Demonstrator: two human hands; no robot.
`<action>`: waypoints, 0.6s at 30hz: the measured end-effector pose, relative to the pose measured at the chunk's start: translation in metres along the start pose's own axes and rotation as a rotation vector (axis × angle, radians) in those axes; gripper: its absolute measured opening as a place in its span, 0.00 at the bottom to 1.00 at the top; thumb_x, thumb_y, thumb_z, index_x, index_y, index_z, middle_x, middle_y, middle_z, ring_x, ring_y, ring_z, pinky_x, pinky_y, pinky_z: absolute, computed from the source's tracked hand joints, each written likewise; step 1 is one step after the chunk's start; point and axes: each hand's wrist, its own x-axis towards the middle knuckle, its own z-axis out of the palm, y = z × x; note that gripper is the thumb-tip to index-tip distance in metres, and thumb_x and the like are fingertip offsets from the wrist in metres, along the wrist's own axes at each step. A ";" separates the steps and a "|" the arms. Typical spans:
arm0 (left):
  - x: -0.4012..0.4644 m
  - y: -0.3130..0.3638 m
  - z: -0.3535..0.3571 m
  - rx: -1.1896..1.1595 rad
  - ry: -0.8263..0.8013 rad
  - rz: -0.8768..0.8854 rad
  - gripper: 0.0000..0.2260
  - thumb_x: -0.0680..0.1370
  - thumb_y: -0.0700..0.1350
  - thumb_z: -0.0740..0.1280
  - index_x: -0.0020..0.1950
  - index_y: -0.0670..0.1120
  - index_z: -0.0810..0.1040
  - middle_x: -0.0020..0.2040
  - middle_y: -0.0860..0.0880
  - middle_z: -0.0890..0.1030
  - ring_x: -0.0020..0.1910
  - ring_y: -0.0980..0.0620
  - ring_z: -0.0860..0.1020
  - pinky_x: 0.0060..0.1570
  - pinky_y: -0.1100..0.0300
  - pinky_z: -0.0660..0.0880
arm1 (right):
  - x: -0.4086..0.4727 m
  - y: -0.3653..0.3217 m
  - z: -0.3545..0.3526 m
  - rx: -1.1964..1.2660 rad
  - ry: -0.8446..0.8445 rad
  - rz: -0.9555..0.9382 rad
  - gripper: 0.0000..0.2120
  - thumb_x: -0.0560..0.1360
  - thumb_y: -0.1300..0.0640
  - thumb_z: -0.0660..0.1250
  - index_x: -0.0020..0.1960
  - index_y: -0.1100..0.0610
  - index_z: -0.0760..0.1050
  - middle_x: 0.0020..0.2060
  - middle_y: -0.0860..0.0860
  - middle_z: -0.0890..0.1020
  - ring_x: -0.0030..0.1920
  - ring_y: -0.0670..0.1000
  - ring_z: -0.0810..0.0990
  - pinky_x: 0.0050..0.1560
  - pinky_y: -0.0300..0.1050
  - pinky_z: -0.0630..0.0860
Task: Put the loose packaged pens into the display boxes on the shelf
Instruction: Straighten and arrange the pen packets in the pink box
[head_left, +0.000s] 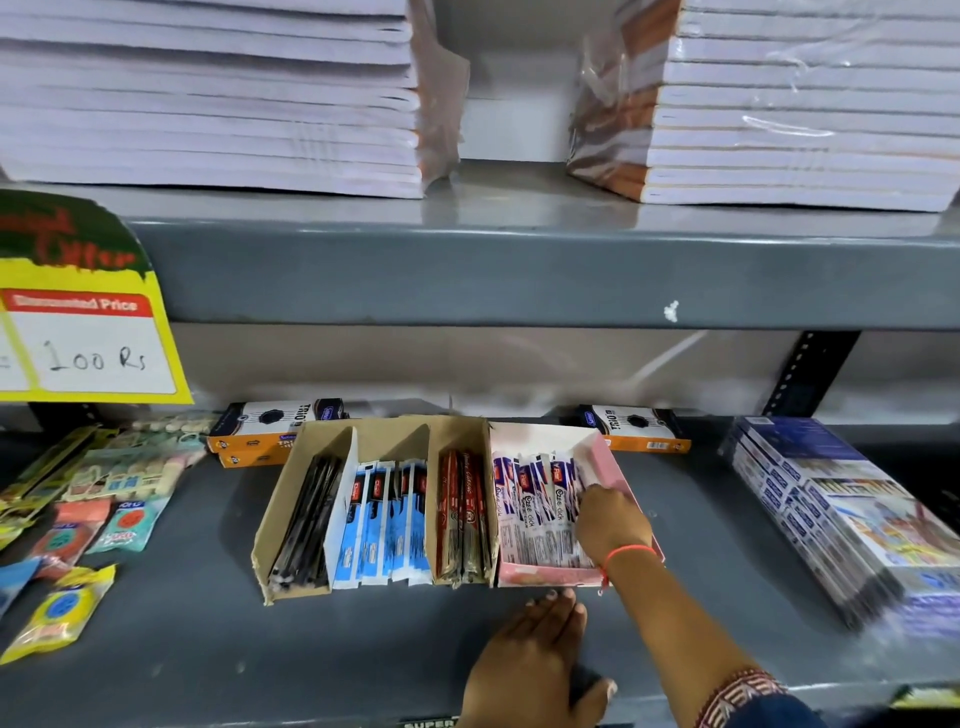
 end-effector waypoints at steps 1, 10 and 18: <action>-0.001 -0.001 0.002 0.003 0.000 0.005 0.27 0.67 0.65 0.60 0.52 0.49 0.83 0.55 0.51 0.82 0.51 0.56 0.81 0.50 0.65 0.74 | 0.002 0.000 0.000 0.035 -0.010 0.006 0.16 0.78 0.65 0.53 0.63 0.64 0.71 0.61 0.62 0.76 0.58 0.59 0.80 0.56 0.51 0.79; 0.001 0.002 -0.006 0.020 -0.003 0.013 0.26 0.67 0.65 0.59 0.51 0.49 0.84 0.54 0.52 0.83 0.50 0.56 0.81 0.46 0.67 0.76 | 0.012 -0.002 -0.008 0.149 -0.105 0.015 0.22 0.75 0.68 0.54 0.69 0.67 0.62 0.63 0.63 0.72 0.62 0.61 0.76 0.62 0.52 0.76; -0.002 -0.001 0.000 0.033 0.003 0.003 0.27 0.76 0.64 0.51 0.53 0.49 0.83 0.56 0.52 0.82 0.51 0.56 0.81 0.53 0.64 0.71 | 0.017 0.009 -0.023 0.299 0.038 0.039 0.25 0.74 0.67 0.54 0.71 0.57 0.63 0.58 0.62 0.79 0.57 0.62 0.78 0.52 0.49 0.74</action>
